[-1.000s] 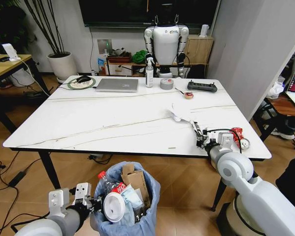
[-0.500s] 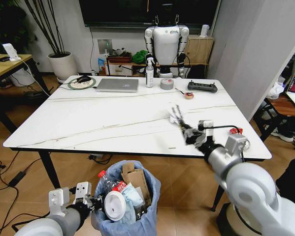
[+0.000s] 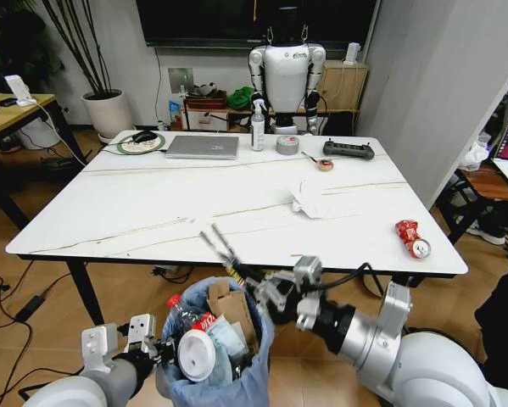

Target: Pick up the trash bin and place the trash from the table into it.

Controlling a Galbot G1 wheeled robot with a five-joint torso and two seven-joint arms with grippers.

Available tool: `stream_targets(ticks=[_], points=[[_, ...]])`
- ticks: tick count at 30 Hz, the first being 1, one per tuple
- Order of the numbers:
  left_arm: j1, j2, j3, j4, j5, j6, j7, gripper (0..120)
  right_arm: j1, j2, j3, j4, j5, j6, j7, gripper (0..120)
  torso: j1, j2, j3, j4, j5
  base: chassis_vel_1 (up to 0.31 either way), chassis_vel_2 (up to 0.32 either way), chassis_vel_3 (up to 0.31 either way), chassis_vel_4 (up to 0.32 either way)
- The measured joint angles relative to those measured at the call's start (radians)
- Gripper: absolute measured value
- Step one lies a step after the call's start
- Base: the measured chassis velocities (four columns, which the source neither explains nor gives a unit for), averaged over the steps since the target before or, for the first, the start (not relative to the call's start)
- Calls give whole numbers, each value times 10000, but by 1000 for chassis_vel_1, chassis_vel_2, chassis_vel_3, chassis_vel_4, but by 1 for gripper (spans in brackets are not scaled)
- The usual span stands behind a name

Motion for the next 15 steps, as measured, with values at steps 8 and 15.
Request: stream_targets(ticks=[8, 15], points=[[-32, 77, 25, 0, -6, 0, -137, 0, -145, -188, -666, -353, -1353, 275, 116, 0, 0, 0, 0, -1, 1, 0, 0, 0, 0], [-73, 88, 67, 0, 0, 0, -147, 0, -230, -283, -921, -479, -1711, 322, 390, 5, 0, 0, 0, -1, 2, 0, 0, 0, 0]])
